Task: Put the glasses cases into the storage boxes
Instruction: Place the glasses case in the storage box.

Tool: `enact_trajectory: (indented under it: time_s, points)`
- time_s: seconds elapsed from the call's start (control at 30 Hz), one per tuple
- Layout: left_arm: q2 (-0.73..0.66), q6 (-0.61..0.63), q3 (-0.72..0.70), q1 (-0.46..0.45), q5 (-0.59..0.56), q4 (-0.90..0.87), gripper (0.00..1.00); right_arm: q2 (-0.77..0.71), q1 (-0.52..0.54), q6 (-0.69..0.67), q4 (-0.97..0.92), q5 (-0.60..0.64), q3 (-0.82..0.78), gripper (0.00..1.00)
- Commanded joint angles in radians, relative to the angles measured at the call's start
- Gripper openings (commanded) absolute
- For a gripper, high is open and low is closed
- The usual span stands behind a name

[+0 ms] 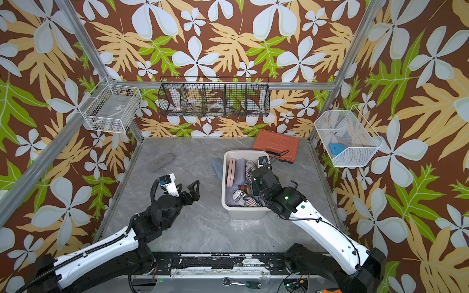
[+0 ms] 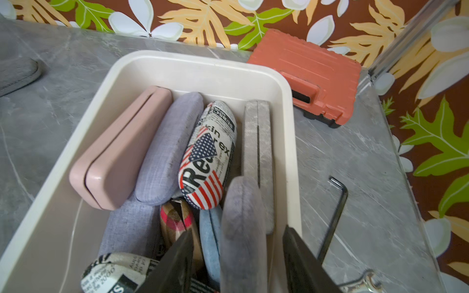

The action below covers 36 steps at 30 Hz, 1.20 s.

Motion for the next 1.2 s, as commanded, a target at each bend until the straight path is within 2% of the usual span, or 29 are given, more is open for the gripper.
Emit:
enact_trajectory:
  time_s: [0.0,0.1,0.27,0.53,0.63,0.77,0.87,0.93,1.03,1.1,1.17]
  points:
    - [-0.002,-0.022,0.014,0.001,-0.017,-0.012,1.0,0.042,0.002,-0.005,0.043,-0.051,0.019,0.52]
    - [-0.01,-0.021,0.019,-0.001,-0.024,-0.03,1.0,0.066,0.002,-0.007,0.075,-0.075,-0.008,0.54]
    - [-0.021,-0.015,0.036,0.0,-0.039,-0.049,1.0,0.094,0.002,0.001,0.142,-0.261,-0.041,0.59]
    - [0.059,0.008,0.159,0.028,-0.1,-0.137,1.0,0.043,0.002,-0.013,0.141,-0.24,0.017,0.64]
    - [0.124,-0.025,0.256,0.147,-0.037,-0.25,1.0,0.002,0.002,-0.017,0.166,-0.238,0.007,0.7]
    - [0.201,-0.019,0.314,0.352,0.149,-0.273,1.0,-0.062,0.002,-0.016,0.234,-0.283,-0.048,0.78]
    - [0.292,0.021,0.364,0.472,0.184,-0.294,1.0,-0.09,0.001,-0.006,0.304,-0.294,-0.101,0.81]
    - [0.393,0.074,0.422,0.546,0.203,-0.318,1.0,-0.09,0.001,-0.008,0.321,-0.3,-0.114,0.82]
    - [0.578,0.141,0.532,0.656,0.294,-0.353,1.0,-0.088,0.001,-0.01,0.348,-0.32,-0.129,0.83]
    - [0.703,0.251,0.614,0.721,0.374,-0.362,1.0,-0.086,0.001,-0.026,0.36,-0.34,-0.134,0.84]
    - [0.854,0.334,0.724,0.774,0.357,-0.404,1.0,-0.083,-0.003,-0.046,0.338,-0.339,-0.117,0.84]
